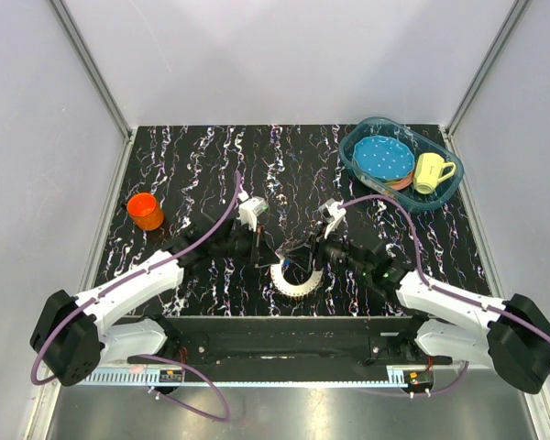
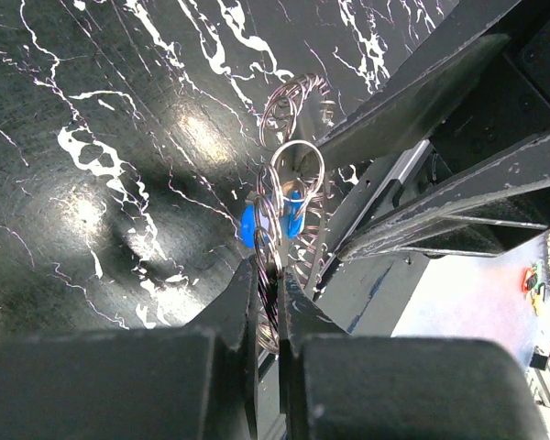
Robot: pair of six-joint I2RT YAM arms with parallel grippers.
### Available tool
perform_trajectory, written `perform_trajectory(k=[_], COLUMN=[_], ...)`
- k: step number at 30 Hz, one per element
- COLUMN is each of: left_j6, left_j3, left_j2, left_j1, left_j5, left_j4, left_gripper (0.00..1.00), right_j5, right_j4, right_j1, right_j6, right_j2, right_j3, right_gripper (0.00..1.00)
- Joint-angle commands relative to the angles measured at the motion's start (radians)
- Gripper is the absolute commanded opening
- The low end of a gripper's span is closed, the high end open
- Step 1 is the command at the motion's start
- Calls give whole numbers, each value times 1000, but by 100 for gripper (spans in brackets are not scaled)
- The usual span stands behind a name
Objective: Remove the keys from the keyring
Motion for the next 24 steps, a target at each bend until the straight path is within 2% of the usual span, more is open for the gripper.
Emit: perform_trajectory(k=[1,8,13,18,24], left_j6=[-22,-30,-27,-33,-33], left_j3=[79,83,76,40,33], left_j2=[-3,-12,-23,-24,-29], left_j1=[-4,-2,-4,-4,-3], left_j5=[25,36,23,28,22], left_j4=[84,83,86,110,119], left_gripper=[0,0,0,0,0], right_j5=[-28,-15,-17,-29,25], right_j4=[-11,-19,-11,52,89], right_j1=[7,7,6,9,7], right_j6=[12,-19,-19,22,35], right_j2=[20,18,26,29,32], right_j3=[41,20,26,-3,-43], right_gripper=[47,45,37,37,34])
